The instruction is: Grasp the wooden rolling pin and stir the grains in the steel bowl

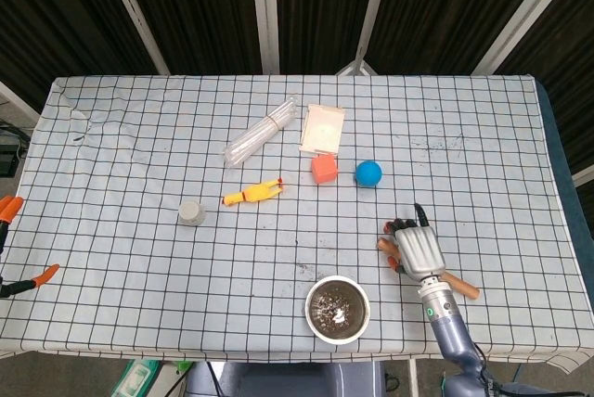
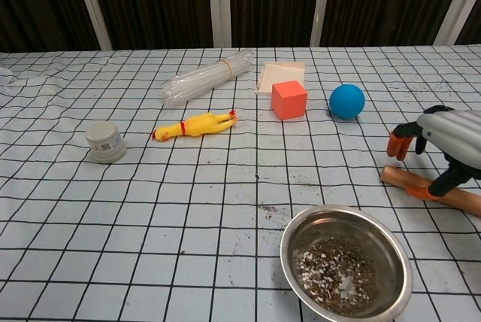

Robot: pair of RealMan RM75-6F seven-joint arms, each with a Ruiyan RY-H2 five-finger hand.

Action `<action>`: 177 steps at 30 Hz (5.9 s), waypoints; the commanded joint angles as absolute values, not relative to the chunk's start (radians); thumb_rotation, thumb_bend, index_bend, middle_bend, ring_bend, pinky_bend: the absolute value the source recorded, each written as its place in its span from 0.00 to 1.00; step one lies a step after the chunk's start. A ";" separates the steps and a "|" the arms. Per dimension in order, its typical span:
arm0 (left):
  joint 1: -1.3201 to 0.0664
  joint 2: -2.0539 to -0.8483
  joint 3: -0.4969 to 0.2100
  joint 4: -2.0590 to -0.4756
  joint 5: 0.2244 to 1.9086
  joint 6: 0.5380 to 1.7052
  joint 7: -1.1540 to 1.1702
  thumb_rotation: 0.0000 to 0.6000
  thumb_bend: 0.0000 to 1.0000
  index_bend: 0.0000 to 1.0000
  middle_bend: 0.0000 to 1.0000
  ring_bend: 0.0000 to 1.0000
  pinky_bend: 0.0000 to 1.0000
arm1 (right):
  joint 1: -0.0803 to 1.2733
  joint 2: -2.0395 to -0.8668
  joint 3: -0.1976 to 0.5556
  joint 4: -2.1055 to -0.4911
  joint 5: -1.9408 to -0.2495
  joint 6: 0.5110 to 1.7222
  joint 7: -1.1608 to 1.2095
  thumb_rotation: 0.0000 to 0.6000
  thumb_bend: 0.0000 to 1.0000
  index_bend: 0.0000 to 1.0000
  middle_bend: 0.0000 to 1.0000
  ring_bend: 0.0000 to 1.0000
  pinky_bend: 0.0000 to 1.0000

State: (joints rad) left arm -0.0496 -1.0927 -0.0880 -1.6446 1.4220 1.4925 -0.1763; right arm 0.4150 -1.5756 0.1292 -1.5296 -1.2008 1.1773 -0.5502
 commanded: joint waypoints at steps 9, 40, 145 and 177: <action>-0.051 -1.089 -0.088 -1.648 1.418 1.485 -0.184 1.00 0.04 0.00 0.00 0.00 0.00 | 0.427 -1.576 0.128 -1.524 -1.164 1.164 -0.573 1.00 0.28 0.46 0.38 0.37 0.00; -0.052 -1.085 -0.086 -1.654 1.418 1.482 -0.192 1.00 0.04 0.00 0.00 0.00 0.00 | 0.444 -1.576 0.111 -1.523 -1.137 1.154 -0.578 1.00 0.47 0.61 0.44 0.43 0.00; -0.037 -1.117 -0.087 -1.633 1.457 1.547 -0.172 1.00 0.03 0.00 0.00 0.00 0.00 | 0.235 -1.582 0.032 -1.621 -1.858 1.739 0.695 1.00 0.53 0.84 0.60 0.62 0.24; -0.039 -1.114 -0.088 -1.631 1.455 1.541 -0.182 1.00 0.04 0.00 0.00 0.00 0.00 | 0.242 -1.795 -0.041 -1.375 -1.864 1.732 0.654 1.00 0.53 0.84 0.60 0.62 0.24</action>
State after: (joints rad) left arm -0.0394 -1.1137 -0.0885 -1.6314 1.4553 1.5409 -0.1816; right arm 0.2411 -1.7861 -0.0383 -1.3853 -1.8696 1.7360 0.6557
